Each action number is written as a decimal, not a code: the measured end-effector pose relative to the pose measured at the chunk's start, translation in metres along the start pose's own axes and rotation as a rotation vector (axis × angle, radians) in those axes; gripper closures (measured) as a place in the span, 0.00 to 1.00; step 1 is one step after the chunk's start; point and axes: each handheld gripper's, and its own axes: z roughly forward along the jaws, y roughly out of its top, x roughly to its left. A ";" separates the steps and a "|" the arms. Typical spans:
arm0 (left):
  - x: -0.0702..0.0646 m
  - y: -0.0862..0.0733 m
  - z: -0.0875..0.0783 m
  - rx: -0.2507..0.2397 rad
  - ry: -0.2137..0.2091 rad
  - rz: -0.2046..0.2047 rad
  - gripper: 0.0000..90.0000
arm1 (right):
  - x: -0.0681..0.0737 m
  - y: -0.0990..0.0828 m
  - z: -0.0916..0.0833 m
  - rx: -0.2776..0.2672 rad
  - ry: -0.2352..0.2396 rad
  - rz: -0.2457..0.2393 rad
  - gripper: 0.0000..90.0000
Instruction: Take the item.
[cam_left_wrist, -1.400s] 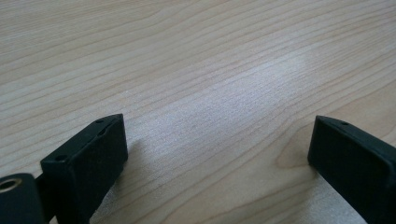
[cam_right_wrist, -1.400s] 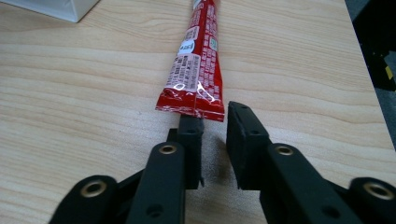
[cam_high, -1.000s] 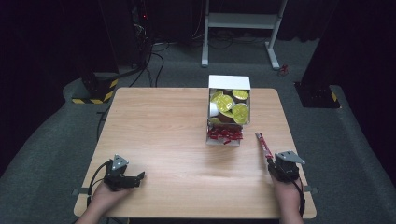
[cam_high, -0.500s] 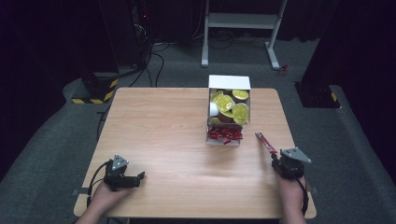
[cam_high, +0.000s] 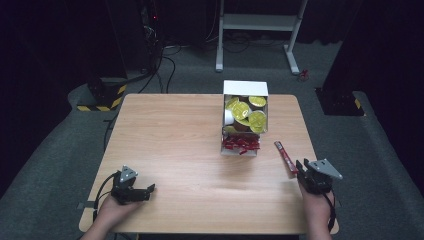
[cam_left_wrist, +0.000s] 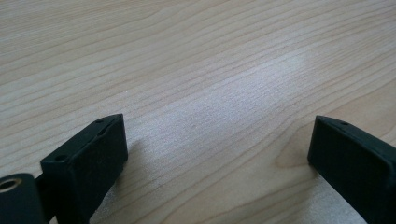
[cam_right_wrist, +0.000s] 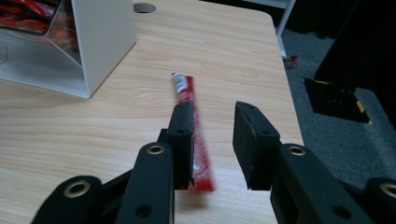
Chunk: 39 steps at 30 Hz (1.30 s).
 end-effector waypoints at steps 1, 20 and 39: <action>0.000 0.000 0.000 0.000 0.000 0.000 0.06 | 0.001 0.000 0.001 0.000 0.003 -0.006 0.76; 0.000 0.000 0.000 0.000 0.000 0.000 0.06 | 0.018 0.003 -0.001 -0.008 0.052 -0.015 0.67; 0.000 0.000 0.000 -0.001 0.001 0.004 0.06 | 0.086 0.011 0.001 -0.004 0.243 -0.096 0.45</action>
